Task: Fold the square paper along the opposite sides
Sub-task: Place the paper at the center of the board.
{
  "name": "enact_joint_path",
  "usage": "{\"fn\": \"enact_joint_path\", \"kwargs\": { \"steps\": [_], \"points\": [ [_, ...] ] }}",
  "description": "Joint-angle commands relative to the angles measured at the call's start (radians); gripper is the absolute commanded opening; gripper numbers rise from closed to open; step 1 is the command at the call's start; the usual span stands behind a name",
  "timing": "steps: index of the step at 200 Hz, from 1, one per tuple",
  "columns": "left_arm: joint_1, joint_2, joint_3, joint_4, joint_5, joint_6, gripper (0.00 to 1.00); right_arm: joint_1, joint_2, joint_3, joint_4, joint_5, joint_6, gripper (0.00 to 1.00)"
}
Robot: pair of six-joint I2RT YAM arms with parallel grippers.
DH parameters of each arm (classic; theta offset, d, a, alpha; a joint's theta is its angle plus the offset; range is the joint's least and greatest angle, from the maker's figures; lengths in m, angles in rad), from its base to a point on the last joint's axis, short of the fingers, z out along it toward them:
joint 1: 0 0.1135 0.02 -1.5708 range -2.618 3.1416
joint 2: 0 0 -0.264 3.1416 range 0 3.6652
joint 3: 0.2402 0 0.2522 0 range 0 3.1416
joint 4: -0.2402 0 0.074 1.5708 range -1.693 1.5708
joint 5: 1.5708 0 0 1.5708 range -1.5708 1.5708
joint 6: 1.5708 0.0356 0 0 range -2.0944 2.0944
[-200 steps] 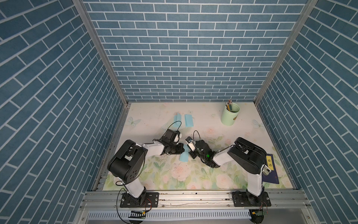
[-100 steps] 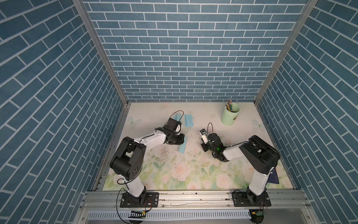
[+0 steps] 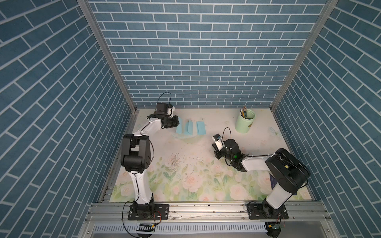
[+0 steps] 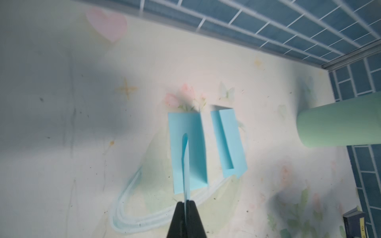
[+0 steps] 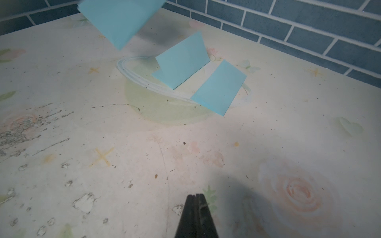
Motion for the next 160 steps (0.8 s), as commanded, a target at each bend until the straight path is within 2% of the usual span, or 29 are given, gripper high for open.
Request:
{"fn": "enact_joint_path", "kwargs": {
  "steps": [1, 27, 114, 131, 160],
  "points": [
    [0.005, 0.052, 0.020, -0.031, 0.025, 0.022, 0.00, 0.000, -0.031, -0.006, -0.012, -0.035, 0.028, 0.00],
    [0.028, 0.114, 0.036, -0.016, 0.008, 0.029, 0.00, 0.001, -0.038, -0.006, -0.013, -0.041, 0.035, 0.00],
    [0.043, 0.284, 0.273, -0.164, -0.119, 0.187, 0.00, 0.001, -0.031, 0.017, -0.037, -0.100, 0.055, 0.00],
    [0.047, 0.305, 0.302, -0.190, -0.150, 0.205, 0.12, 0.001, -0.029, 0.021, -0.041, -0.102, 0.056, 0.00],
    [0.047, 0.319, 0.316, -0.204, -0.194, 0.210, 0.46, 0.001, -0.029, 0.024, -0.045, -0.105, 0.058, 0.00]
  ]
}}
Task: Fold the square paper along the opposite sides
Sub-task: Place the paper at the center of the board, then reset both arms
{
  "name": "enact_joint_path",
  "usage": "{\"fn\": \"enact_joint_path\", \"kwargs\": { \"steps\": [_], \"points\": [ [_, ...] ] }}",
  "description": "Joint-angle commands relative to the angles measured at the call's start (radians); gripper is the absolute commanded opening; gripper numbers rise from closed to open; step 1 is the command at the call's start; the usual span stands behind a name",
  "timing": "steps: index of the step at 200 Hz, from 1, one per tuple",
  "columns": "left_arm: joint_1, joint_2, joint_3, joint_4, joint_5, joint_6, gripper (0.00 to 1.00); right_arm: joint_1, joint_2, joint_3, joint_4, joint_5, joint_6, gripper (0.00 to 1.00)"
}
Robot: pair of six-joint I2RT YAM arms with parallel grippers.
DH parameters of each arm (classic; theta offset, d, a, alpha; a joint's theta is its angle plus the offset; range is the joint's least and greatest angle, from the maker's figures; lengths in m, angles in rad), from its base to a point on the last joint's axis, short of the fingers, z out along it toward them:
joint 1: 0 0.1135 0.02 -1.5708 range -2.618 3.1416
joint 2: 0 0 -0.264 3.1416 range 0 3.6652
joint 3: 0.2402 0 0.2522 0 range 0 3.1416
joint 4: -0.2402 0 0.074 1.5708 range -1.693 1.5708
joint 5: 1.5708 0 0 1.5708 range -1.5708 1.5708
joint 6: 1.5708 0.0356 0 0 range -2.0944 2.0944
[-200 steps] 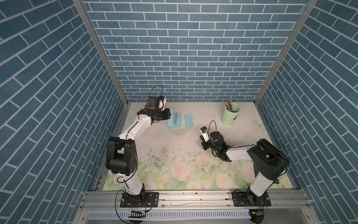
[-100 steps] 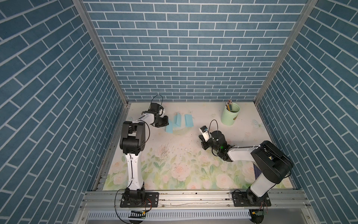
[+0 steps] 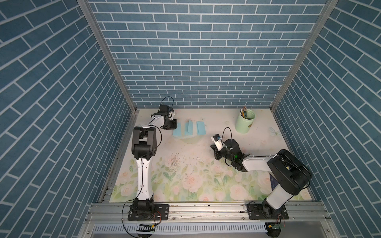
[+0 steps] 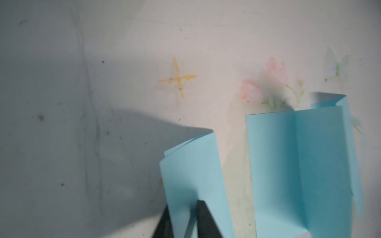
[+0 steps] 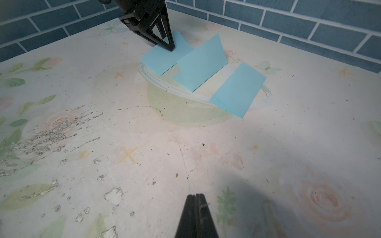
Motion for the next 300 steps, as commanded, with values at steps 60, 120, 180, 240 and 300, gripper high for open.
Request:
{"fn": "enact_joint_path", "kwargs": {
  "steps": [60, 120, 180, 240, 300],
  "points": [
    [0.008, -0.017, 0.013, -0.008, -0.073, -0.028, 0.90, 0.001, -0.023, 0.039, -0.036, -0.017, 0.024, 0.00],
    [0.002, -0.333, -0.245, 0.347, -0.171, -0.146, 1.00, -0.010, -0.106, 0.040, -0.016, 0.238, -0.066, 0.61],
    [-0.002, -0.761, -0.880, 0.786, -0.347, -0.200, 1.00, -0.220, -0.248, -0.131, 0.134, 0.641, -0.113, 0.87],
    [0.012, -0.854, -1.174, 0.936, -0.396, -0.086, 1.00, -0.366, -0.288, -0.252, 0.305, 0.487, -0.251, 0.88],
    [0.018, -0.943, -1.437, 1.410, -0.482, 0.057, 1.00, -0.487, -0.216, -0.381, 0.513, 0.357, -0.203, 0.87]
  ]
}}
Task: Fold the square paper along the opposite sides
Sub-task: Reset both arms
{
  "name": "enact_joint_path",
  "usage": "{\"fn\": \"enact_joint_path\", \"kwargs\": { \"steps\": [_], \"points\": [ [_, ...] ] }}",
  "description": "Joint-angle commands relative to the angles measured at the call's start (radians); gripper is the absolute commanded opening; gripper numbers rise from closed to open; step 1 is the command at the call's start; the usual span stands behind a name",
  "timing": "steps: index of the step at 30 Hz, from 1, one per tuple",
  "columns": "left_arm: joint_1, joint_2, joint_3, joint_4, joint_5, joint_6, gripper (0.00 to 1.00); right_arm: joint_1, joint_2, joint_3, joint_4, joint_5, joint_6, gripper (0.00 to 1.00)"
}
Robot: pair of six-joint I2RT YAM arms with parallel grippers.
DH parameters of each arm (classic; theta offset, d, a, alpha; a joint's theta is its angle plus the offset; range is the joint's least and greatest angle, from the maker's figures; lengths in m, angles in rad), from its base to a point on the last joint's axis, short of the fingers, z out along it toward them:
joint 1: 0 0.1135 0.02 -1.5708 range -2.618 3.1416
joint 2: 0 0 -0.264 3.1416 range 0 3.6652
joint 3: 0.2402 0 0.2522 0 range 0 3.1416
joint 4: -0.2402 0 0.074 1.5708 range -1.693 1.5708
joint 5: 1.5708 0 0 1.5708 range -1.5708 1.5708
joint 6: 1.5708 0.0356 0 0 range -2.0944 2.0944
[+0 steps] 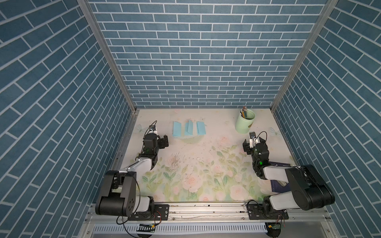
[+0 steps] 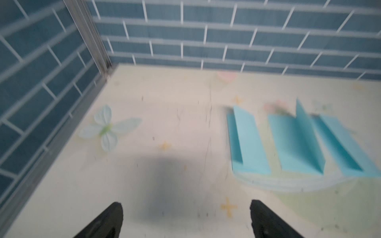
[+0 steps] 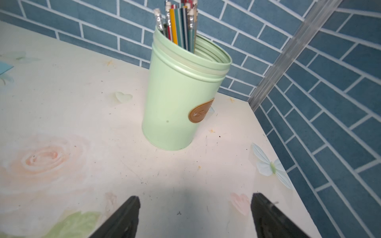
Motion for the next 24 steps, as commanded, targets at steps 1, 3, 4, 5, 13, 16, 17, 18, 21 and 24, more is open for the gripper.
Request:
{"fn": "enact_joint_path", "kwargs": {
  "steps": [1, 3, 4, 5, 13, 16, 17, 18, 21, 24],
  "points": [
    [0.011, 0.026, -0.114, 0.330, -0.057, 0.070, 1.00, -0.056, 0.010, -0.056, 0.210, -0.067, 0.059, 0.87],
    [0.019, 0.061, -0.173, 0.453, -0.053, 0.069, 1.00, -0.134, 0.034, -0.097, 0.311, -0.088, 0.149, 0.83],
    [0.020, 0.089, -0.206, 0.530, -0.048, 0.071, 1.00, -0.179, 0.066, -0.137, 0.401, -0.155, 0.185, 0.90],
    [0.020, 0.125, -0.237, 0.608, -0.058, 0.068, 1.00, -0.198, 0.105, -0.156, 0.489, -0.180, 0.200, 1.00],
    [0.029, 0.176, -0.293, 0.737, -0.034, 0.066, 1.00, -0.205, 0.079, -0.097, 0.329, -0.273, 0.165, 1.00],
    [0.030, 0.170, -0.289, 0.725, -0.034, 0.068, 1.00, -0.204, 0.090, -0.096, 0.340, -0.279, 0.162, 1.00],
    [0.030, 0.176, -0.293, 0.743, -0.036, 0.066, 1.00, -0.205, 0.091, -0.087, 0.321, -0.281, 0.162, 1.00],
    [0.029, 0.173, -0.289, 0.731, -0.034, 0.067, 1.00, -0.205, 0.092, -0.084, 0.319, -0.285, 0.161, 1.00],
    [0.030, 0.171, -0.290, 0.730, -0.034, 0.068, 1.00, -0.206, 0.092, -0.082, 0.314, -0.287, 0.163, 1.00],
    [0.030, 0.175, -0.293, 0.742, -0.034, 0.066, 1.00, -0.205, 0.088, -0.095, 0.337, -0.278, 0.163, 1.00]
  ]
}}
